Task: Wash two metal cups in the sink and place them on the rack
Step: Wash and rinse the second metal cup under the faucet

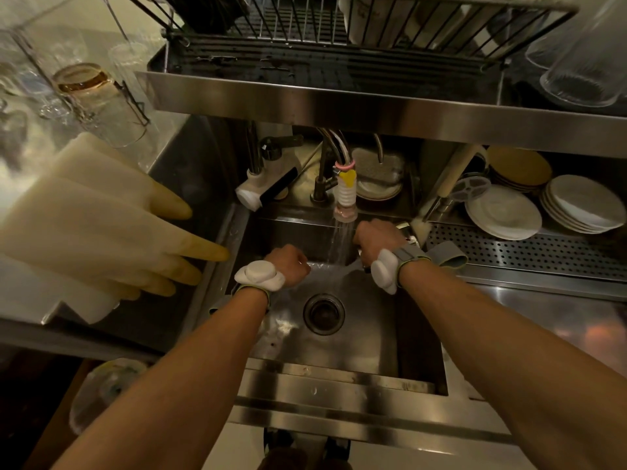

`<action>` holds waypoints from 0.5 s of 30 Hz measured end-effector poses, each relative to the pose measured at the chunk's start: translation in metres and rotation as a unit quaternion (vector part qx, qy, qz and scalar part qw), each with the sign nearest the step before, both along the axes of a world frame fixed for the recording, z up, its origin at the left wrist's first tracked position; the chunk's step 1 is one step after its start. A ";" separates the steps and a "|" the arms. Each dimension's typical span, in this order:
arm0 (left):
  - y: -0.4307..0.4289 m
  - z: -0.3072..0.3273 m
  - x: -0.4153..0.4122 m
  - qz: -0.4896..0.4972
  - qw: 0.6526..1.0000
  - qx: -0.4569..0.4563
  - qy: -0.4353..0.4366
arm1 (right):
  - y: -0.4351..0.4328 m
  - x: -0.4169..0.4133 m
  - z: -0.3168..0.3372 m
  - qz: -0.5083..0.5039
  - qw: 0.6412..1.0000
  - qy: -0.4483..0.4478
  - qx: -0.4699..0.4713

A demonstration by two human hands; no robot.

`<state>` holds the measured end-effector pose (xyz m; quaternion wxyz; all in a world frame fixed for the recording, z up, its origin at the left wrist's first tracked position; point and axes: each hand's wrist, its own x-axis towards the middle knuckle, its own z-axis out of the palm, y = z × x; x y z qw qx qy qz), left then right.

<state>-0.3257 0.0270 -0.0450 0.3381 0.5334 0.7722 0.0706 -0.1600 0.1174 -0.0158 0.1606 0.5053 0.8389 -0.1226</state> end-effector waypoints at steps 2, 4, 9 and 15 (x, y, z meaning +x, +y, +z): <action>-0.001 0.001 0.001 -0.007 1.000 -0.003 0.004 | 0.002 0.002 -0.003 -0.001 1.000 -0.014 -0.005; -0.001 0.001 0.001 -0.006 1.000 -0.004 0.006 | 0.003 0.006 -0.009 -0.036 0.999 0.003 -0.031; -0.001 -0.005 -0.003 -0.001 1.000 -0.018 0.010 | -0.004 0.011 -0.033 -0.158 0.968 0.169 -0.098; -0.001 -0.008 -0.008 -0.003 0.999 -0.041 0.017 | -0.005 0.003 -0.051 -0.245 0.925 0.248 -0.151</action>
